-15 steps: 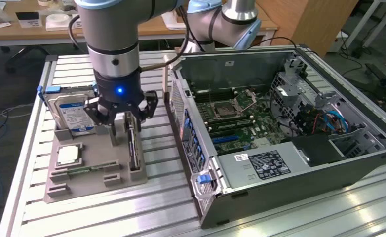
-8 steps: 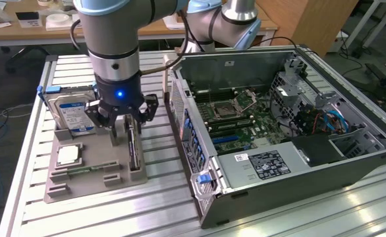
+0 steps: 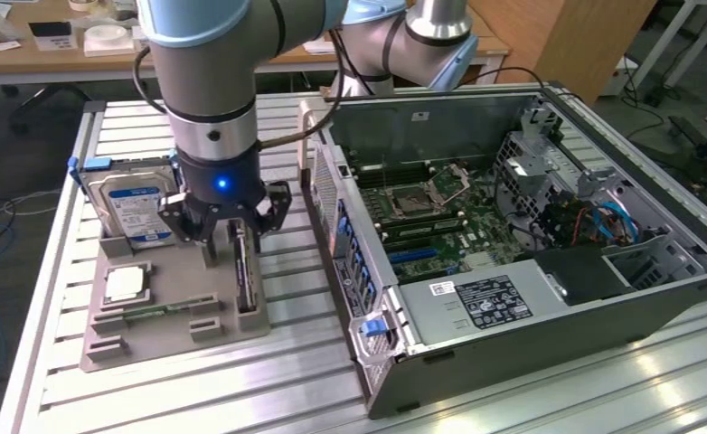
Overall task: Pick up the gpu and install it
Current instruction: 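Pick up the gpu and move the gpu toward the slot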
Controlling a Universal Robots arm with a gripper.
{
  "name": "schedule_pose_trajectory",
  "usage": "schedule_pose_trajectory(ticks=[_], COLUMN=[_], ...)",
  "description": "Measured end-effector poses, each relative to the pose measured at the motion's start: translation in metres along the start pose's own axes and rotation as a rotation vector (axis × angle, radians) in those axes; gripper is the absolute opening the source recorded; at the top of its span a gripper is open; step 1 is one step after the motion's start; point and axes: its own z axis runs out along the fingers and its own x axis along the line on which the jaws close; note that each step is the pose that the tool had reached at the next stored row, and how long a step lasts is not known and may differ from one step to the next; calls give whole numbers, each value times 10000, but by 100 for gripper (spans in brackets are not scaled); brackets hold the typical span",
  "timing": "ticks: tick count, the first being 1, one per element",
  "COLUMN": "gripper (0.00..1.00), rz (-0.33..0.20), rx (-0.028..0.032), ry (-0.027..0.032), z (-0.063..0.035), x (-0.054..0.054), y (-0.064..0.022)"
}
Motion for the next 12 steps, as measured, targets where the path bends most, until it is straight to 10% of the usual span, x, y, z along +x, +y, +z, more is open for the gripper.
schedule_pose_trajectory(ticks=[12], gripper=[59], rz=[0], rx=[1], ry=[25], z=[215], x=[-13], y=[-8])
